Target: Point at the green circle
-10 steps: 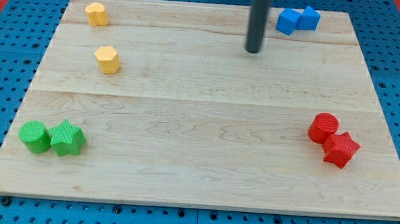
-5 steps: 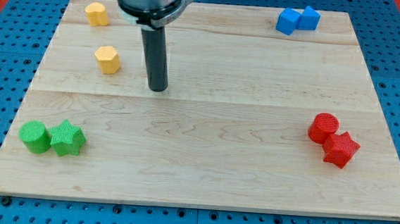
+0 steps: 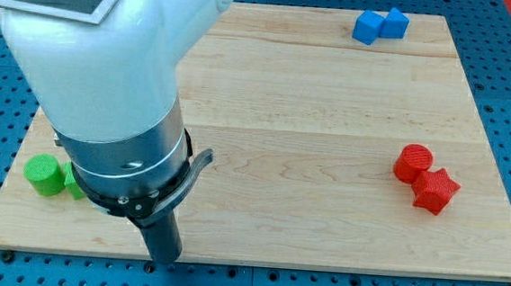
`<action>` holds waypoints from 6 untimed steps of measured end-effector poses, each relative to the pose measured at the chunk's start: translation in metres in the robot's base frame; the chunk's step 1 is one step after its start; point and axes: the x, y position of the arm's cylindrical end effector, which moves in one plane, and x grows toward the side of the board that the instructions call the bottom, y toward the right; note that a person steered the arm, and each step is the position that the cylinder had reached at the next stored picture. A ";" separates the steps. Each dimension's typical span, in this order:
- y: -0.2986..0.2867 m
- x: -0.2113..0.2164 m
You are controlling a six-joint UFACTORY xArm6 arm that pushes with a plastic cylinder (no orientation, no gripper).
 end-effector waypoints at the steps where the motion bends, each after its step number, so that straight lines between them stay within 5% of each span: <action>1: -0.032 -0.001; 4: -0.145 -0.013; 6: -0.134 -0.082</action>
